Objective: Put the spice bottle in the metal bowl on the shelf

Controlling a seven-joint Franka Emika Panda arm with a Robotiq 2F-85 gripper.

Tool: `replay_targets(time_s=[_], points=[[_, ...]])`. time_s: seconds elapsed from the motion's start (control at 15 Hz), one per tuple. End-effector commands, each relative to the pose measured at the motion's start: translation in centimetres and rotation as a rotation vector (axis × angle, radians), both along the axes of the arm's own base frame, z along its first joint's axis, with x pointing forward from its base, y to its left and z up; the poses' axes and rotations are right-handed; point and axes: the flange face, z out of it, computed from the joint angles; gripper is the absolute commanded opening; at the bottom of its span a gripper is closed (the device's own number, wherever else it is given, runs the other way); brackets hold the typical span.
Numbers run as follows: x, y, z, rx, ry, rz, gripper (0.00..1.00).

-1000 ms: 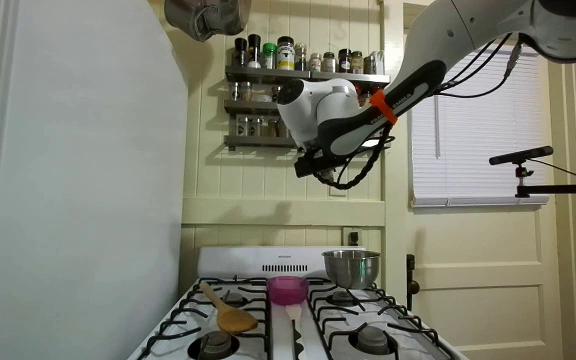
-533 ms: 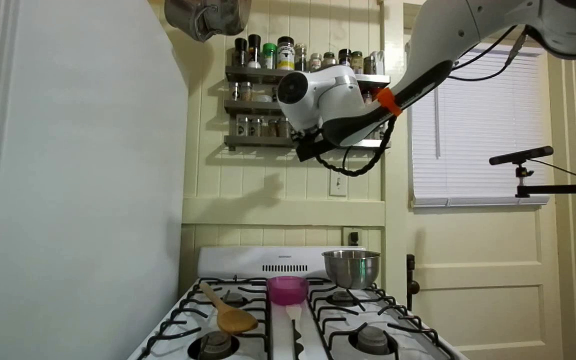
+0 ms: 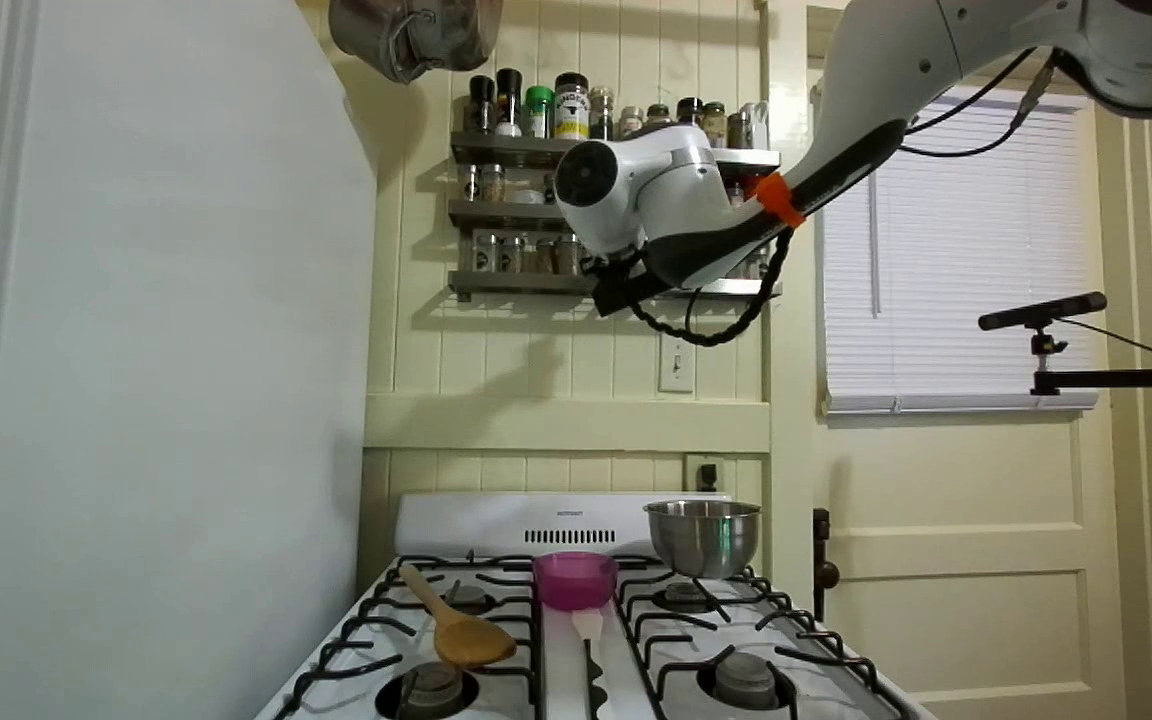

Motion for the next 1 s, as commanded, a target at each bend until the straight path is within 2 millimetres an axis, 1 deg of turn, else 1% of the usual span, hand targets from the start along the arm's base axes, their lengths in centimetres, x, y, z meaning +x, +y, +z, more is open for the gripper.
replay_targets(time_s=[0.0, 0.27, 0.53, 0.73, 0.93], points=[[0.3, -0.1, 0.5, -0.014, -0.009, 0.042, 0.23], [1.4, -1.0, 1.9, -0.035, -0.035, 0.123, 0.23], [2.4, -3.1, 3.6, -0.042, -0.062, 0.162, 0.23], [3.1, -4.1, 3.9, -0.019, -0.064, 0.176, 0.23], [4.0, -4.1, 4.2, -0.009, -0.068, 0.188, 0.23]])
